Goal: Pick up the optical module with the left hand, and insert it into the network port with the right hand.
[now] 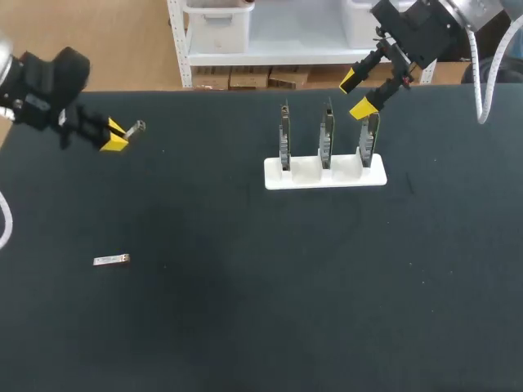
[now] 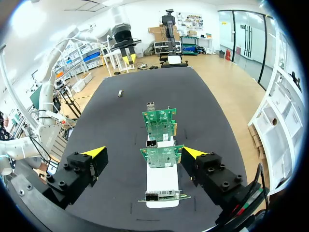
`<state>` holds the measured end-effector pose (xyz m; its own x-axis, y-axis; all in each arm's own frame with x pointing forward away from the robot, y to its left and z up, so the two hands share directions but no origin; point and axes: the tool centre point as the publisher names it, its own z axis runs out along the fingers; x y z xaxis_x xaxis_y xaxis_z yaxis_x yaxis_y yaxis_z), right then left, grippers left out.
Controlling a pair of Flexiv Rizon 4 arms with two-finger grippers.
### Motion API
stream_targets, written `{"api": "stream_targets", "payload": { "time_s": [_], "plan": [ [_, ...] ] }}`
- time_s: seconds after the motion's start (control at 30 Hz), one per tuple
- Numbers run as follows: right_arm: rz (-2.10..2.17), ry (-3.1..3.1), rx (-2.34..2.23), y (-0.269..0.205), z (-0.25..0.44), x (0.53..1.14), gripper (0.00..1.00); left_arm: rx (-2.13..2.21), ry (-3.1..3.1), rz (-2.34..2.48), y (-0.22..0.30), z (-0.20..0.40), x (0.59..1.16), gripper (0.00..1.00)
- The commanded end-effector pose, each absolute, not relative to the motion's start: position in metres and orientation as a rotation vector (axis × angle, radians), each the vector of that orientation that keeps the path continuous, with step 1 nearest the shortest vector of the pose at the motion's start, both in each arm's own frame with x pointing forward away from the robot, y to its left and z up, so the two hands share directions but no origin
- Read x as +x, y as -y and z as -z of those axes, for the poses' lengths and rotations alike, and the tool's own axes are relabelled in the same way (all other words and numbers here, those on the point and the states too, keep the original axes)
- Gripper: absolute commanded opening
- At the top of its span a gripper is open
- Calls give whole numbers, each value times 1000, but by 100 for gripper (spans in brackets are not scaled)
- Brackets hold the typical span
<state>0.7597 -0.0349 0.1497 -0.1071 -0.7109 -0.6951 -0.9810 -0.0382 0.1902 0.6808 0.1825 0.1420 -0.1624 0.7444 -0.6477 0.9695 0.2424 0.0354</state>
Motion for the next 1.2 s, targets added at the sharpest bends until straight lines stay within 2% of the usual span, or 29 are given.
{"api": "stream_targets", "payload": {
  "time_s": [0.03, 0.27, 0.67, 0.87, 1.2],
  "plan": [
    [-936, -1855, -1779, 35, -150, 759, 100, 1497, -1893, 584, -185, -140, 674, 0],
    [-936, -1855, -1779, 35, -150, 759, 100, 1497, -1893, 584, -185, -140, 674, 0],
    [-936, -1855, -1779, 35, -150, 759, 100, 1596, -1593, 763, -86, -179, 689, 0],
    [-936, -1855, -1779, 35, -150, 759, 100, 1613, -1487, 783, -53, -206, 696, 0],
    [-936, -1855, -1779, 35, -150, 759, 100, 1608, -1449, 755, -47, -218, 698, 0]
  ]
}}
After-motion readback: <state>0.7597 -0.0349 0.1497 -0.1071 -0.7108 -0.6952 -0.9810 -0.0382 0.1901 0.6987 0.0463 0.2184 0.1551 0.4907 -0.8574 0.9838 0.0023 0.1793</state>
